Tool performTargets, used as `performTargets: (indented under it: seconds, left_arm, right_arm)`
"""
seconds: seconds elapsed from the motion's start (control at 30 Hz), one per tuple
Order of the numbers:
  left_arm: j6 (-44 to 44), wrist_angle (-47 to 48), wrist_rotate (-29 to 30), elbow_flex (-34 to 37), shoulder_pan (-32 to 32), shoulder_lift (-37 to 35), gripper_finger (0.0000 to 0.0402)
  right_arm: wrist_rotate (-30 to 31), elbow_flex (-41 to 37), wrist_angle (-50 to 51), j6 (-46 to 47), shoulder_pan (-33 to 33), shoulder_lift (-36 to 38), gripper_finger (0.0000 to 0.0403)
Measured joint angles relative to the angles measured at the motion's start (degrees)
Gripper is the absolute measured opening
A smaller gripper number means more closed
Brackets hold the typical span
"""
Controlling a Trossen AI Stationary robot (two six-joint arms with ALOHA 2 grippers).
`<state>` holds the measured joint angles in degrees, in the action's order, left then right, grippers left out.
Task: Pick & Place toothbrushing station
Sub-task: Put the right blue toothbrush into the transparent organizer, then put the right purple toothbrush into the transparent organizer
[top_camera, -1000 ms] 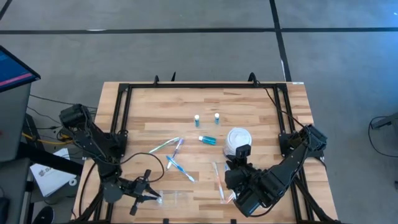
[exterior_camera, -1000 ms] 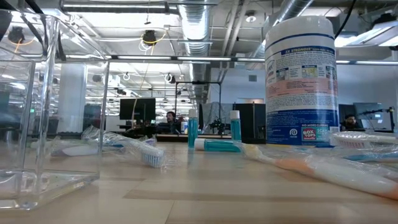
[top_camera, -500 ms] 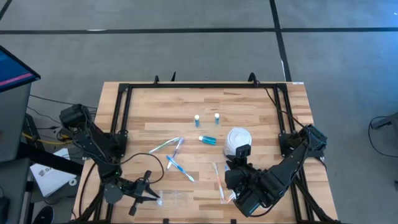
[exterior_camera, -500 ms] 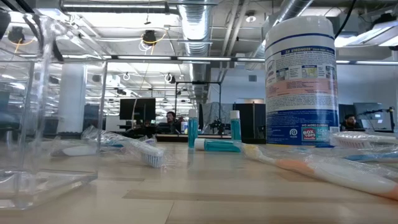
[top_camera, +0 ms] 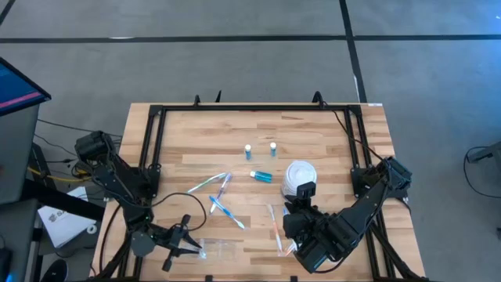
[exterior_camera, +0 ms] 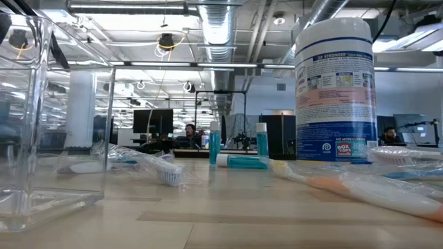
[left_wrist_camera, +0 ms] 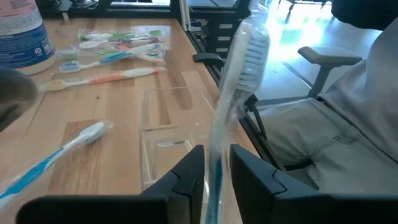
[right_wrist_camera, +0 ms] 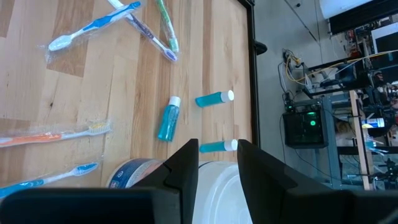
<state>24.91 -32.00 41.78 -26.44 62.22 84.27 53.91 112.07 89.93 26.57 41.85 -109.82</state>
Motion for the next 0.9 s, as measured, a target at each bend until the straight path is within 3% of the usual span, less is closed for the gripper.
performTargets:
  seconds: [0.7, 0.9]
  left_arm:
    - [-3.56, -2.05, 0.17, 0.02, -0.04, -3.84, 0.0127]
    - [-8.71, -2.34, 0.19, 0.02, 0.17, -9.52, 0.0131]
  right_arm:
    - [-0.34, 0.0, -0.24, 0.04, 0.04, 0.0, 0.0102]
    - [-6.54, 0.0, -0.24, 3.38, 0.13, 0.0, 0.0102]
